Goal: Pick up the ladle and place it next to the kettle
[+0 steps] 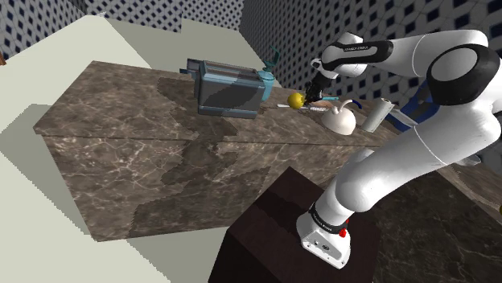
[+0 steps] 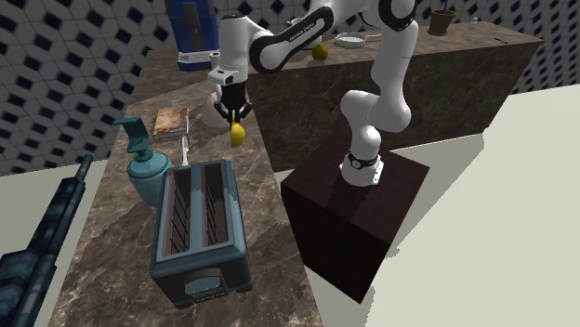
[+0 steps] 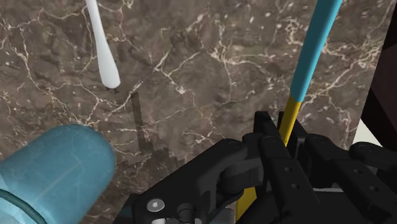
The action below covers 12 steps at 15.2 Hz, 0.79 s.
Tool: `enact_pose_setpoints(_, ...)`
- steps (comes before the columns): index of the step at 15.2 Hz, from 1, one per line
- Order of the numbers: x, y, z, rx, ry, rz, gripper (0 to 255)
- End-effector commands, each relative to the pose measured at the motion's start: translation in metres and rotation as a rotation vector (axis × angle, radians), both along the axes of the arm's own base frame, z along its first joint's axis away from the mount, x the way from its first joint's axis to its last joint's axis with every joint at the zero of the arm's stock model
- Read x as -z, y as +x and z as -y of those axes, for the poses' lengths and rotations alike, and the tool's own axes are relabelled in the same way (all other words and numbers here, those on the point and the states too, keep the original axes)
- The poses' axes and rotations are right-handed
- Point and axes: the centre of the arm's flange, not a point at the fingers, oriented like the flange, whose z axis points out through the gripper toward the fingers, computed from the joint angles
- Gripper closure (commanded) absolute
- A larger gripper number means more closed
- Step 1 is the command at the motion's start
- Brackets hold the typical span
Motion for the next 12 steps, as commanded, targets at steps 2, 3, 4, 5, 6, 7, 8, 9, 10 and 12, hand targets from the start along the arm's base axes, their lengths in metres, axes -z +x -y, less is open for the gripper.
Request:
enact_pose_setpoints(2, 0.016, 0.000, 0.000, 0.000, 0.000, 0.001, 255)
enact_pose_setpoints(3, 0.021, 0.000, 0.000, 0.000, 0.000, 0.001, 255)
enact_pose_setpoints(4, 0.026, 0.000, 0.000, 0.000, 0.000, 0.001, 255)
enact_pose_setpoints(5, 0.031, 0.000, 0.000, 0.000, 0.000, 0.001, 255)
enact_pose_setpoints(6, 0.037, 0.000, 0.000, 0.000, 0.000, 0.001, 255)
enact_pose_setpoints(7, 0.042, 0.000, 0.000, 0.000, 0.000, 0.001, 255)
enact_pose_setpoints(8, 0.047, 0.000, 0.000, 0.000, 0.000, 0.001, 255)
enact_pose_setpoints(9, 0.053, 0.000, 0.000, 0.000, 0.000, 0.001, 255)
enact_pose_setpoints(10, 0.058, 0.000, 0.000, 0.000, 0.000, 0.001, 255)
enact_pose_setpoints(12, 0.068, 0.000, 0.000, 0.000, 0.000, 0.001, 255)
